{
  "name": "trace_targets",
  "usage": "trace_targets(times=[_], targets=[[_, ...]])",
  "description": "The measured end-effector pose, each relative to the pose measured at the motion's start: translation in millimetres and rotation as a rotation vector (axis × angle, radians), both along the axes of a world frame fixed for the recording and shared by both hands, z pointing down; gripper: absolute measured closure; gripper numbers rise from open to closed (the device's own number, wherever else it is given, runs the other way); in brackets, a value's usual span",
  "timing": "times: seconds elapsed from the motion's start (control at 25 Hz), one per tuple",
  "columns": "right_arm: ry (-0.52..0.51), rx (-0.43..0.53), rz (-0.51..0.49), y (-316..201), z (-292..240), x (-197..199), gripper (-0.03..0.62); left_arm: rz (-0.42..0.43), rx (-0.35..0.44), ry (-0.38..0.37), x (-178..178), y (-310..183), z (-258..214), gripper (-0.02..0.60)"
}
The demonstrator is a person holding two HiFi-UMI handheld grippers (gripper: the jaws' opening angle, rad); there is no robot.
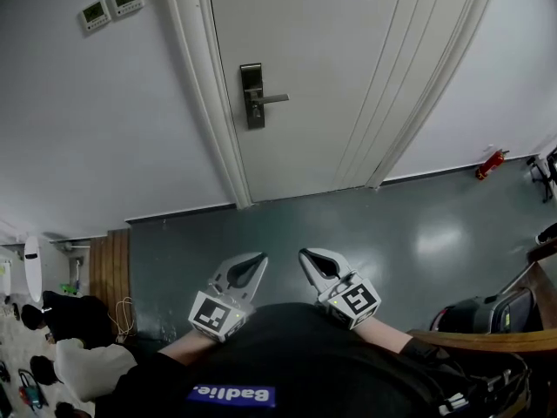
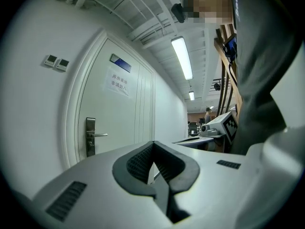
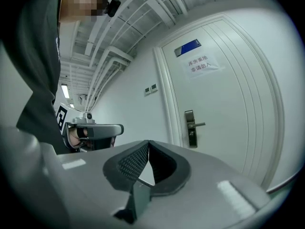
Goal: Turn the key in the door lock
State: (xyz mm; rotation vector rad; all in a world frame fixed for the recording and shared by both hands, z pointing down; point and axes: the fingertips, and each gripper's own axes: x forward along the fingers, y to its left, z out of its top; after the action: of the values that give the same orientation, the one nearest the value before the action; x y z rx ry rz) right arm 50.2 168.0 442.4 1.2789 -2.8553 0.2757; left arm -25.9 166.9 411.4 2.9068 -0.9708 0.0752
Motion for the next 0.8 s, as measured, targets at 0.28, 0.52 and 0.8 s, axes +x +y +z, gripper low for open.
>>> trace_targets(times=[0.28, 0.52, 0.8], targets=[[-0.015, 0.023, 0.014, -24, -2, 48, 0.592, -0.101, 0.060, -0.003, 29, -33, -9, 0.577], [0.000, -0.013, 0.014, -69, 14, 48, 0.592, -0.103, 0.084, -0.055, 31, -88, 0, 0.577], [0.053, -0.035, 0.071, -164, 23, 23, 0.592, -0.058, 0.114, -0.081, 8, -199, 18, 0.577]])
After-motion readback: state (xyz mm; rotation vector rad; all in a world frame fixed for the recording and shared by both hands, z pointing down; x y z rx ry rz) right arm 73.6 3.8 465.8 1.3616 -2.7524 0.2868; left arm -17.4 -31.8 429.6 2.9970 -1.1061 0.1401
